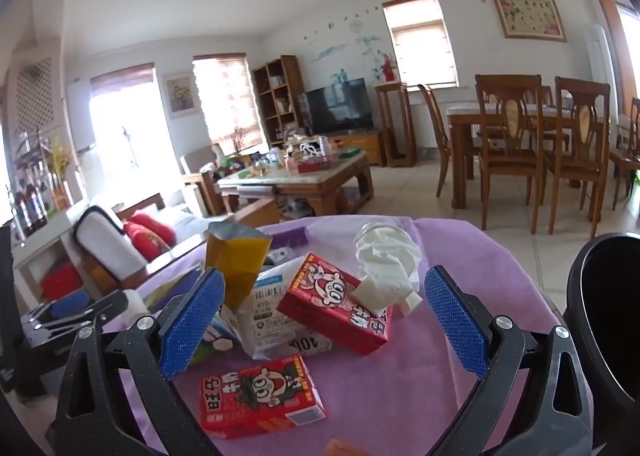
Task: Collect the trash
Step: 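Move both tools toward the trash items on the lilac table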
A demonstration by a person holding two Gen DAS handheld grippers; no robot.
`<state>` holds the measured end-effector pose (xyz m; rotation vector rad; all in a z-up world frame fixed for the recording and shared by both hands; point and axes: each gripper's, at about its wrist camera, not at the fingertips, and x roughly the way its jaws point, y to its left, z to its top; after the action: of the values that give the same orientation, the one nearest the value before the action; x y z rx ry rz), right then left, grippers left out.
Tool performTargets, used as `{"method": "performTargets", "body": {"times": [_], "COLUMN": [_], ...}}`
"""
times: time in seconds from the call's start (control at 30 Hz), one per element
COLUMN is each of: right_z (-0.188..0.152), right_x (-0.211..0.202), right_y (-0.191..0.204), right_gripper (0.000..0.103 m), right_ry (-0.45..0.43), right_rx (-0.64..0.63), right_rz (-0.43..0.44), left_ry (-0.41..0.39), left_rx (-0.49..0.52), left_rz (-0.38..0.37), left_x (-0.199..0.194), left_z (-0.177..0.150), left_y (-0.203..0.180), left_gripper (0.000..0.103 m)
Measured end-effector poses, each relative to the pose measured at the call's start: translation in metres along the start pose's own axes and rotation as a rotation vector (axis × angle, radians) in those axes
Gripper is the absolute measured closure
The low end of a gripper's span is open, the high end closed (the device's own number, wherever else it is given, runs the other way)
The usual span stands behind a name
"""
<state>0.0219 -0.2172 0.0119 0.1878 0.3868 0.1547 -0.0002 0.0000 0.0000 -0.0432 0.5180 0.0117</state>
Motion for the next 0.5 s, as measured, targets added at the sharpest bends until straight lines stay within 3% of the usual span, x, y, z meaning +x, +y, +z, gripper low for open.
{"method": "performTargets", "body": {"times": [0.5], "right_z": [-0.0002], "right_x": [0.0001], "right_y": [-0.0012], "right_gripper": [0.004], "right_ry": [0.002], "right_rx": [0.004], "right_rz": [-0.001], "left_ry": [0.000], "left_rx": [-0.002], "left_rz": [0.001], "left_x": [0.0002], "left_z": [0.0005], "left_y": [0.0007], "left_gripper": [0.005]}}
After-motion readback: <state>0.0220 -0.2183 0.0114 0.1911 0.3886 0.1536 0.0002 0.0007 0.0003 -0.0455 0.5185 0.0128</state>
